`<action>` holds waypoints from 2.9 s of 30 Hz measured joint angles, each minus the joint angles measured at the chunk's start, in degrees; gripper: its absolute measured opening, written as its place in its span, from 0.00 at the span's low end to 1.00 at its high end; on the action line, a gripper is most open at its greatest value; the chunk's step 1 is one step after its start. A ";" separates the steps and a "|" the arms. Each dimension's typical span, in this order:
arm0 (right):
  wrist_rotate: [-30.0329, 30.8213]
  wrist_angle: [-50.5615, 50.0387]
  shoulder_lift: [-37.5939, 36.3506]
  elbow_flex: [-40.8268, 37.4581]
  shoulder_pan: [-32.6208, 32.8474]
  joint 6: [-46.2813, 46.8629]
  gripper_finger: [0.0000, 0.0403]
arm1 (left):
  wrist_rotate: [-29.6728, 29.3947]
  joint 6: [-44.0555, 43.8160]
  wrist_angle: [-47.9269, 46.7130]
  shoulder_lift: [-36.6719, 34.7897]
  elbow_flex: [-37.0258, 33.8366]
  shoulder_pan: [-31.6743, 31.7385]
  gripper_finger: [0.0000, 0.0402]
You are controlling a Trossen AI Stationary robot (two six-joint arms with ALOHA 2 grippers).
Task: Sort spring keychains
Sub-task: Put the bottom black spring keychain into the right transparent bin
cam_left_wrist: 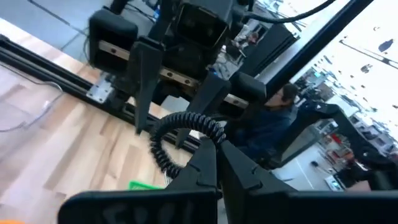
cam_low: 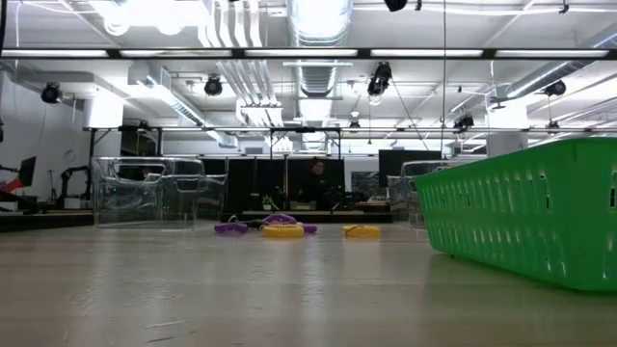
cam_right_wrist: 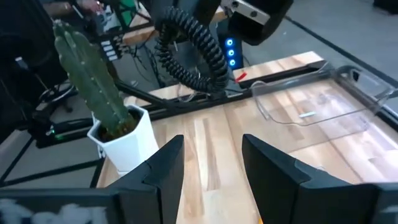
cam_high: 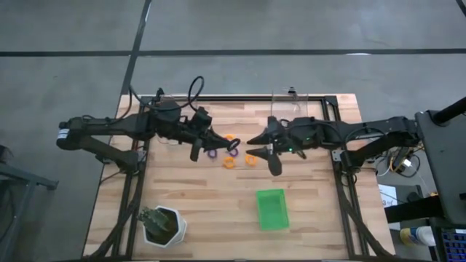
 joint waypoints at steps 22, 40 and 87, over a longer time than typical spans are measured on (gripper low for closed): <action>-5.72 -0.61 10.03 12.45 -0.07 -3.06 0.22 | 6.28 -1.41 1.02 0.05 0.02 -0.46 0.00; -5.76 -15.61 8.75 13.02 -3.11 0.22 0.03 | -0.20 -1.06 -2.81 -1.60 -0.05 0.33 0.37; -2.09 -32.20 7.47 -15.28 -46.87 4.73 0.03 | -9.24 0.14 -9.33 -3.71 -0.07 0.33 0.55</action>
